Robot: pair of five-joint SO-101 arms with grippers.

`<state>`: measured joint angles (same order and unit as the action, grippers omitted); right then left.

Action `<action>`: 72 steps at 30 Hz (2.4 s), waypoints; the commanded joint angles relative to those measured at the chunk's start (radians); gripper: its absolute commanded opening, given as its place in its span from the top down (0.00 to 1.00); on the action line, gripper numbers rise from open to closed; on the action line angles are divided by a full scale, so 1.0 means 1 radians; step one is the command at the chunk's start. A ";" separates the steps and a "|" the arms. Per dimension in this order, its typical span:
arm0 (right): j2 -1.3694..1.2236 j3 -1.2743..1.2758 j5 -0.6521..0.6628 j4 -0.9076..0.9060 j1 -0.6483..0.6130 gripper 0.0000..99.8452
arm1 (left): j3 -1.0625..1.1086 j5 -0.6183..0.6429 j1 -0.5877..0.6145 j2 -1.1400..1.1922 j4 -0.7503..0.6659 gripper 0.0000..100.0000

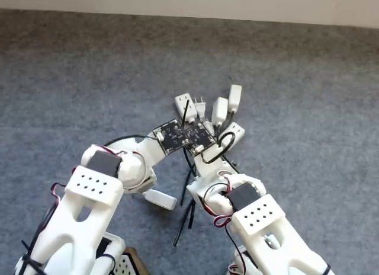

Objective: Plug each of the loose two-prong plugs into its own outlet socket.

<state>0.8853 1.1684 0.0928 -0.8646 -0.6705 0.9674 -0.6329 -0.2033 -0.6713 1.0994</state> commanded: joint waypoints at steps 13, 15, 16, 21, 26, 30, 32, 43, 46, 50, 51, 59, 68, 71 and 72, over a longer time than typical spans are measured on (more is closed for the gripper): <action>0.030 -0.016 -0.009 0.019 0.004 0.99 | 0.019 -0.299 -0.021 0.018 0.339 0.78; 0.030 -0.016 -0.009 0.019 0.004 0.99 | -0.022 -0.288 -0.008 0.010 0.348 0.78; 0.030 -0.016 -0.009 0.019 0.004 0.99 | -0.048 -0.264 0.004 0.010 0.348 0.78; 0.030 -0.016 -0.009 0.019 0.004 0.99 | -0.093 0.031 0.001 0.019 0.110 0.78; 0.030 -0.021 -0.054 0.019 0.071 0.99 | -0.019 0.229 -0.005 0.019 -0.057 0.78; 0.038 -0.064 -0.064 0.019 0.222 0.99 | 0.025 0.244 -0.030 0.019 -0.072 0.78; 0.038 -0.077 -0.114 0.016 0.237 0.99 | 0.056 0.244 -0.054 0.019 -0.072 0.78; 0.030 -0.081 -0.123 0.012 0.248 0.99 | 0.154 -0.003 0.021 0.010 0.043 0.78; 0.030 -0.081 -0.121 0.012 0.246 0.99 | 0.018 -0.026 0.133 0.010 0.112 0.78; 0.030 -0.079 -0.121 0.012 0.246 0.99 | -0.222 -0.080 0.186 0.018 0.258 0.78; 0.030 -0.079 -0.121 0.012 0.248 0.99 | -0.275 -0.110 0.183 0.019 0.310 0.78; 0.028 -0.085 -0.127 0.012 0.317 0.99 | -0.329 -0.582 0.019 0.012 0.539 0.78; 0.030 -0.088 -0.127 0.012 0.420 0.99 | -0.088 -0.677 -0.139 0.018 0.269 0.73; 0.030 -0.088 -0.127 0.012 0.417 0.99 | -0.004 -0.661 -0.173 0.018 0.163 0.71; 0.030 -0.088 -0.127 0.012 0.417 0.99 | 0.024 -0.643 -0.183 0.018 0.129 0.71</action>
<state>0.8945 1.1485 -0.0253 -0.8631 -0.2654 0.9137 -1.2988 -0.3337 -0.6483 1.3541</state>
